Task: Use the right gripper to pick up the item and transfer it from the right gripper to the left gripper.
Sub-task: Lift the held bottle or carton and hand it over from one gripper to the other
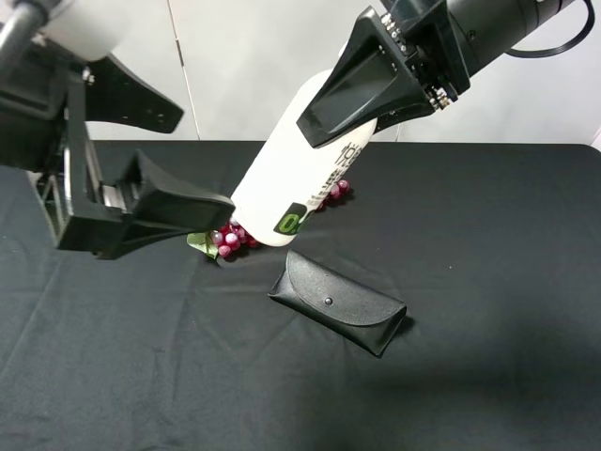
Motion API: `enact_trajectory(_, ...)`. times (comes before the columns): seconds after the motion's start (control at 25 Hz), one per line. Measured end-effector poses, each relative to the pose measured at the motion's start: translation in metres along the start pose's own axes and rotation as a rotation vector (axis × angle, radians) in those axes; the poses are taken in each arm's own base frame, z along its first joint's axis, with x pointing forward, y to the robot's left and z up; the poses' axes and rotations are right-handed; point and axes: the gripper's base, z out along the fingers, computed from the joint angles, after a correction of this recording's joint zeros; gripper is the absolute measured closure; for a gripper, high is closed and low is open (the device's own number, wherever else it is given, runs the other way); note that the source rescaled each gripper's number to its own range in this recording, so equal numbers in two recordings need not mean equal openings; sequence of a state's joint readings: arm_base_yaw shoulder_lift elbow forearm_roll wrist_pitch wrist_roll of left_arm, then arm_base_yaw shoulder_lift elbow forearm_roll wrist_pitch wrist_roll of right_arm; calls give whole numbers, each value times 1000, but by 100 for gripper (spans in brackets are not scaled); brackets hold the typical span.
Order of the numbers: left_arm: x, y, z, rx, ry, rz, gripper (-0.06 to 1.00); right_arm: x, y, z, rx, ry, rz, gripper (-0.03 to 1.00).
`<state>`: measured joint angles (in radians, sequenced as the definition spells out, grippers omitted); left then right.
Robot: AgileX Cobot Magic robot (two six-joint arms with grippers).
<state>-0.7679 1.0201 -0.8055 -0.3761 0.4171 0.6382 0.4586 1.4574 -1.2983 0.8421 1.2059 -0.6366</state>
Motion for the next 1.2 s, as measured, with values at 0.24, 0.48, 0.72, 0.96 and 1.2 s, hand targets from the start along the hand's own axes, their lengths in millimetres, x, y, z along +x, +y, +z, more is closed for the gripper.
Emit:
enact_trajectory(0.24,-5,-5,10,8,-24,0,-5,0,0,0,0,-1,3,93)
enact_trajectory(0.48,-7,-10,25,23,-27,-3,-5,0,0,0,-3,-4,6,93)
enact_trajectory(0.72,-9,-18,47,40,-27,7,-5,0,0,0,-3,-4,6,93)
enact_trajectory(0.96,-11,-20,65,21,-51,11,-5,0,0,0,-3,-4,6,93)
enact_trajectory(1.2,-12,-18,72,-4,-73,5,-5,0,0,0,-3,-4,6,93)
